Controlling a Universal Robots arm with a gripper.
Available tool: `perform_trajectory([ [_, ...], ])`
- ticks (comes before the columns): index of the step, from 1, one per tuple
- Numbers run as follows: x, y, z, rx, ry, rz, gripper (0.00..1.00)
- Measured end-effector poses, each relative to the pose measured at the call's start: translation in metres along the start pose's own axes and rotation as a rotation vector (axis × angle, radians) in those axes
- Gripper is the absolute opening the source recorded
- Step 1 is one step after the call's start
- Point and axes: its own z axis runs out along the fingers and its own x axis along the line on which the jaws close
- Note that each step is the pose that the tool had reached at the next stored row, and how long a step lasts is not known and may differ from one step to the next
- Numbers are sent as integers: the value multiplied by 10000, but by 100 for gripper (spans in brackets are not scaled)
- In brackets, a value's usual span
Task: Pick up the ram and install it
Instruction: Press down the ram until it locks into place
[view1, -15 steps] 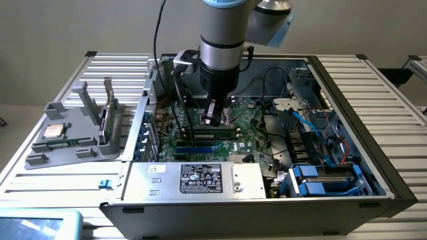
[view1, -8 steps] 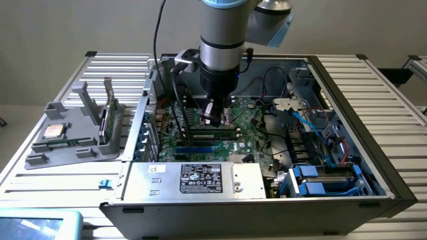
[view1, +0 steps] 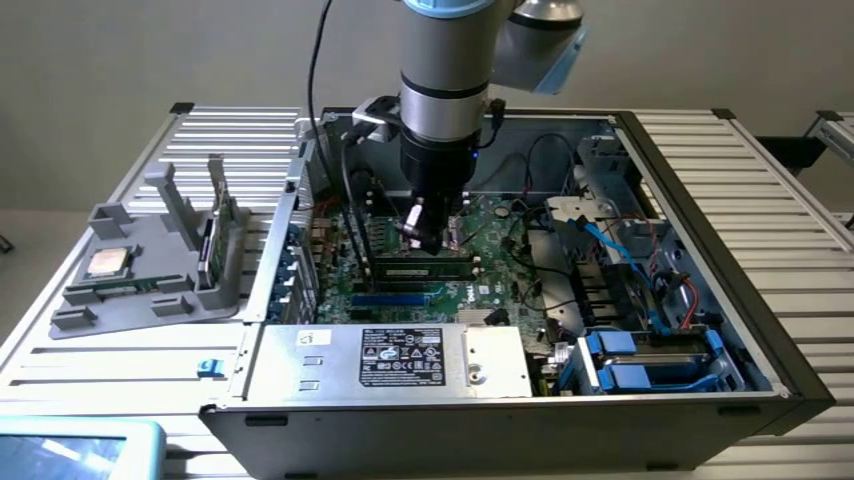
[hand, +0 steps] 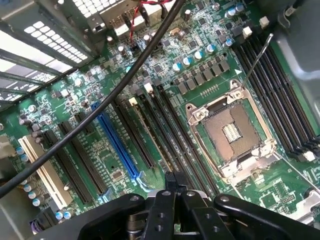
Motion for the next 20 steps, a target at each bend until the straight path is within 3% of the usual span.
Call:
perform_trajectory([
  [20, 0, 0, 15, 82, -6, 2503, 9],
])
